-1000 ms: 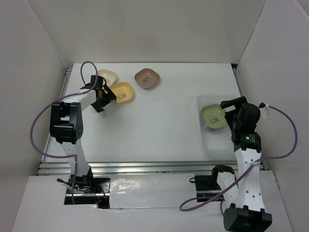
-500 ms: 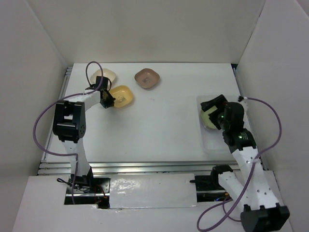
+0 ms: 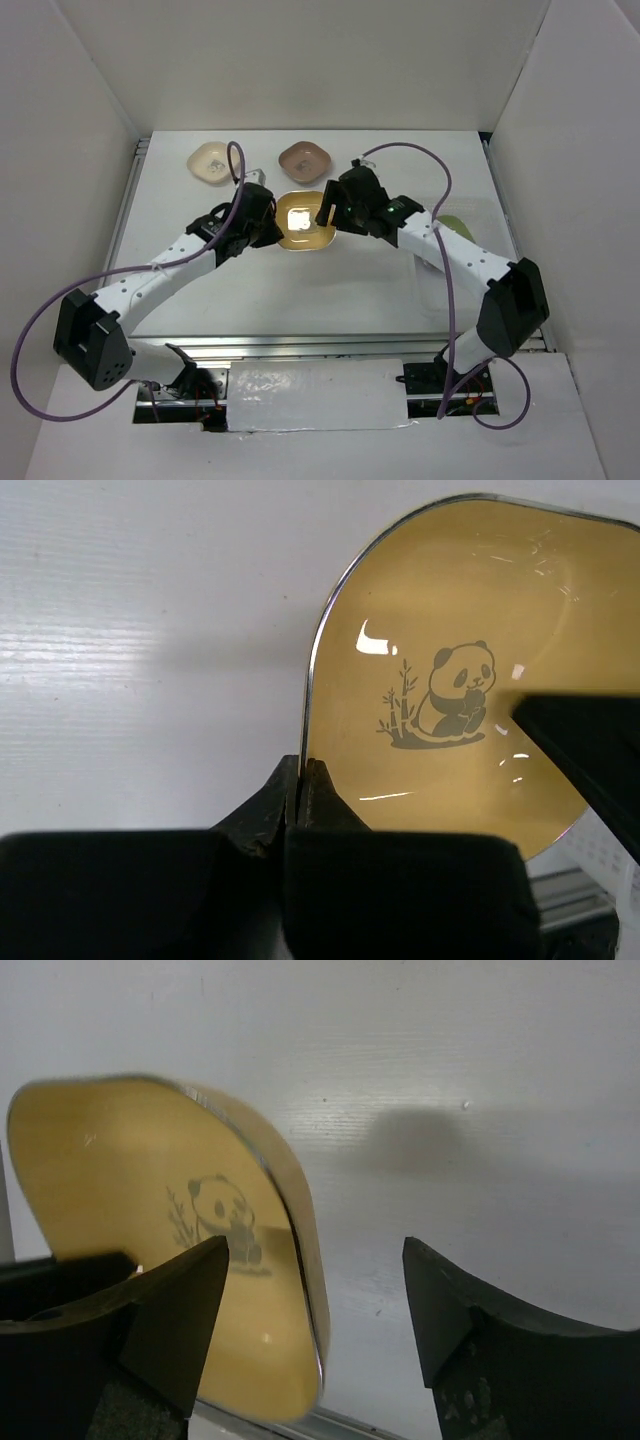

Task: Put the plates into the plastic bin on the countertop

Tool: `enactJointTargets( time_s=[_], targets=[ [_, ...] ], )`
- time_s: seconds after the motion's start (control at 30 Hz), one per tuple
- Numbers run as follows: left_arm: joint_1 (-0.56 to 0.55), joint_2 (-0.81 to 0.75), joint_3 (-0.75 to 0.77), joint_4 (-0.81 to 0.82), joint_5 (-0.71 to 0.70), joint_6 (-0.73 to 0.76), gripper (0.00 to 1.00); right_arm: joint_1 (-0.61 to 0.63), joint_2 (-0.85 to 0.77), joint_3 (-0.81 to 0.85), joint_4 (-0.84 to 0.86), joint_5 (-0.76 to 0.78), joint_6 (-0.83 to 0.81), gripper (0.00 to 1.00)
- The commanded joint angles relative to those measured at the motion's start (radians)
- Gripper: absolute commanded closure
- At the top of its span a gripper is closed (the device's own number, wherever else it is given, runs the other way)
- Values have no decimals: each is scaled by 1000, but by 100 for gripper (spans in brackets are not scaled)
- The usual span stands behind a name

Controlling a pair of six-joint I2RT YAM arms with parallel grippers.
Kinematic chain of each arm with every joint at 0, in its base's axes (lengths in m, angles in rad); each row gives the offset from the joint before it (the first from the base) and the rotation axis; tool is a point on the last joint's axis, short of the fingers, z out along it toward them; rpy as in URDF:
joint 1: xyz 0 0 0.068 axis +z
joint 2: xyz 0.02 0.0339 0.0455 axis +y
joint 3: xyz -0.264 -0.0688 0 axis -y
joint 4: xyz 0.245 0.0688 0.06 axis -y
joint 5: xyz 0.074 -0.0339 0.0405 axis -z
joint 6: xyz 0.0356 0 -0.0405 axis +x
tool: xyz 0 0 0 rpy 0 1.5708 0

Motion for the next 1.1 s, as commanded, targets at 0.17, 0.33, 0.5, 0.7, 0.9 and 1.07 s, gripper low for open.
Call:
enactJointTargets(
  time_s=[0.17,0.33,0.5,0.7,0.9,1.07],
  targets=[
    [-86,-63,115,-95,-42,47,14,21,18,4,7,101,24,100],
    [-72,-80,164,-229,-247,-42,1,-107,-170,-150,-53,236,234,100],
    [12,-115,99,-134,-239,-33,1,-412,-561,-468,-6,272,361,100],
    [120,75,169,-32,-113,61,1,-789,-619,-513,2,178,250,100],
    [192,331,415,-35,-30,77,1,-898,-499,-488,16,83,233,96],
    [210,477,571,-78,-16,96,1,-878,-513,-487,16,78,244,5]
  ],
)
